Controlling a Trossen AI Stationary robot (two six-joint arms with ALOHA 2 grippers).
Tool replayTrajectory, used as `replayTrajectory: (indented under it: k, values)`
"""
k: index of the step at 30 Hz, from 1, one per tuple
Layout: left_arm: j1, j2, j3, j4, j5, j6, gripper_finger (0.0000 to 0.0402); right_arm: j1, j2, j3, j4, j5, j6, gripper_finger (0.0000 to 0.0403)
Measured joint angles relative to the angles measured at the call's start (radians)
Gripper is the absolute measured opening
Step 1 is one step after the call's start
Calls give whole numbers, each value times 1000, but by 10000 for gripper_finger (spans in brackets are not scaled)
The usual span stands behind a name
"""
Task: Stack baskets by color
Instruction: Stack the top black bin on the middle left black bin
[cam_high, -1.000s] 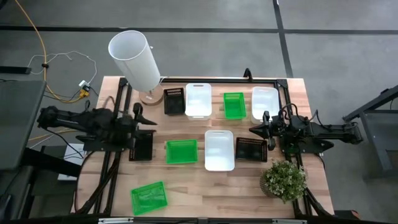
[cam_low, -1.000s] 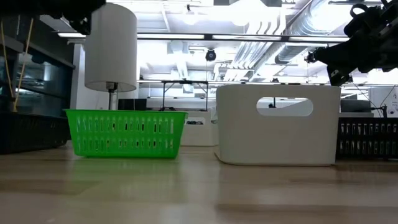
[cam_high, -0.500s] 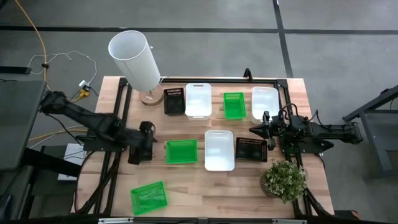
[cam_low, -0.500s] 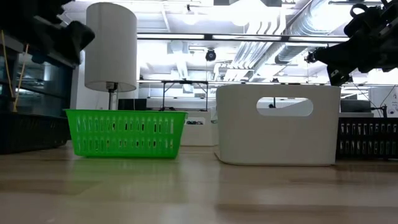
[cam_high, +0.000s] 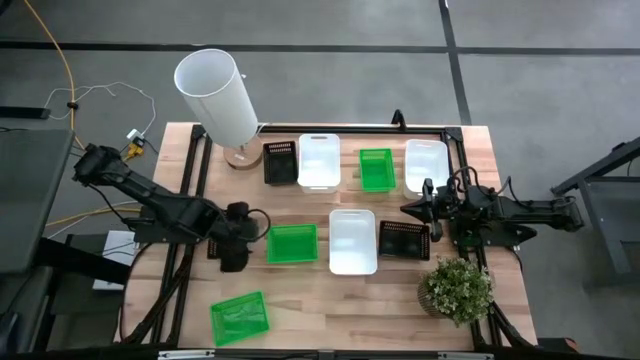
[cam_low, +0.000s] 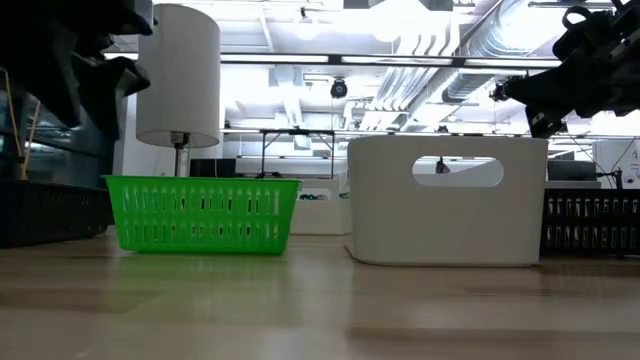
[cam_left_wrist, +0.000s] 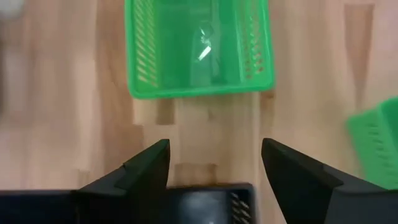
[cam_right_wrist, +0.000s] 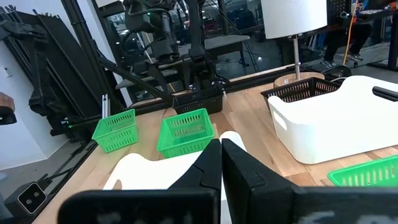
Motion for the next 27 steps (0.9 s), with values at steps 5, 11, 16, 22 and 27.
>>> replayTrajectory:
  k: [5, 11, 16, 22, 27]
  values:
    - [2, 5, 15, 21, -103, -28, 240, 0, 4, 0, 0, 0, 0, 0]
    - [149, 42, 61, 57, -219, 86, 240, 0, 3, 0, 0, 0, 0, 0]
    - [359, 135, 95, 170, -101, 263, 240, 0, 3, 0, 0, 0, 0, 0]
    - [527, 277, 123, 211, -39, 470, 240, 0, 3, 0, 0, 0, 0, 0]
    - [615, 357, 130, 244, -47, 534, 240, 0, 3, 0, -1, 0, 0, 0]
